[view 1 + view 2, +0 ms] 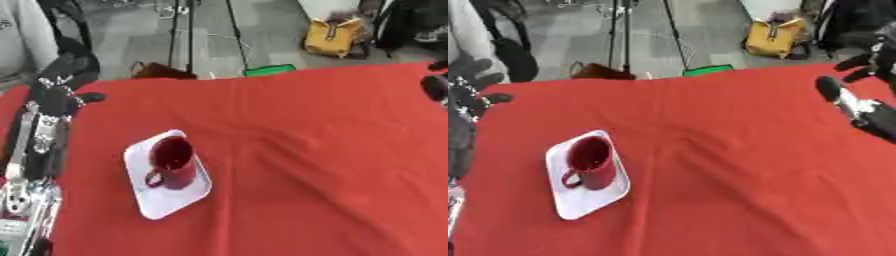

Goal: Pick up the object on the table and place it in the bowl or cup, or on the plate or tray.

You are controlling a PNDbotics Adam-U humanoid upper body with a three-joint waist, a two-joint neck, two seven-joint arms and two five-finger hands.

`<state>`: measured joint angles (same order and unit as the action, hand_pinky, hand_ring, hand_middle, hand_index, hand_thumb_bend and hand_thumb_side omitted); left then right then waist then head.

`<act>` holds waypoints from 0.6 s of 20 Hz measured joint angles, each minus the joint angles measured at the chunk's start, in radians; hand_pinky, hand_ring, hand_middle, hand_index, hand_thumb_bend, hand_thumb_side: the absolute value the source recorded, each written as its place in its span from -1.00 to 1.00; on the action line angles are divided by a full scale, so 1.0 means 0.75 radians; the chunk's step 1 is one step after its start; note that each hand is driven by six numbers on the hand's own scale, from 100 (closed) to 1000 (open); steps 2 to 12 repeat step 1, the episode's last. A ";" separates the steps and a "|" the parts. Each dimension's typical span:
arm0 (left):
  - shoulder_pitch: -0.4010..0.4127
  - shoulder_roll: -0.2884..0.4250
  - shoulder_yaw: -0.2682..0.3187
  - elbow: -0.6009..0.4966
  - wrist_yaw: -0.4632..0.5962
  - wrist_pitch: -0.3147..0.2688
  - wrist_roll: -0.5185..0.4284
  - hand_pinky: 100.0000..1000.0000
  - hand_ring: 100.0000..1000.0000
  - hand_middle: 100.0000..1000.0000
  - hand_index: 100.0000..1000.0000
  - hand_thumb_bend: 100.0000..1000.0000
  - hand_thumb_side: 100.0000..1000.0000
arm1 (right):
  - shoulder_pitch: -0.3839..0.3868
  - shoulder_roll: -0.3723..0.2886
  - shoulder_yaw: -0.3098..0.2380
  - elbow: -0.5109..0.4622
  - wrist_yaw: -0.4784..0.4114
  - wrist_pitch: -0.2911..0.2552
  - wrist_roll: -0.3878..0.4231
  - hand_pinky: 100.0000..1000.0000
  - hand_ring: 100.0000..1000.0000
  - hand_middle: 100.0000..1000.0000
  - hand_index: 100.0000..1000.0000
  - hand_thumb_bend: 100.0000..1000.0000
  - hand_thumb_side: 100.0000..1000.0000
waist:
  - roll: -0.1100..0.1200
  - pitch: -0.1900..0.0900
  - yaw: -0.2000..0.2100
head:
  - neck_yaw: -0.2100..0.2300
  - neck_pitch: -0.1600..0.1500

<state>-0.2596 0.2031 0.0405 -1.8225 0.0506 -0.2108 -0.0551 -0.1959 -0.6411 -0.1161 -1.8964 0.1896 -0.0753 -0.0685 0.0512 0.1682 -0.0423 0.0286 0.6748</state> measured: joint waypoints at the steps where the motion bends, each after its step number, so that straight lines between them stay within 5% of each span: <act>1: 0.000 0.000 0.003 0.005 -0.008 -0.001 0.009 0.39 0.66 0.68 0.86 -0.15 0.47 | 0.013 0.009 -0.015 -0.009 -0.008 0.003 -0.016 0.07 0.28 0.70 0.75 -0.04 0.43 | 0.003 0.000 -0.001 | 0.005 0.003; 12: 0.000 0.000 0.003 0.005 -0.008 -0.001 0.009 0.39 0.66 0.68 0.86 -0.15 0.47 | 0.013 0.009 -0.015 -0.009 -0.008 0.003 -0.016 0.07 0.28 0.70 0.75 -0.04 0.43 | 0.003 0.000 -0.001 | 0.005 0.003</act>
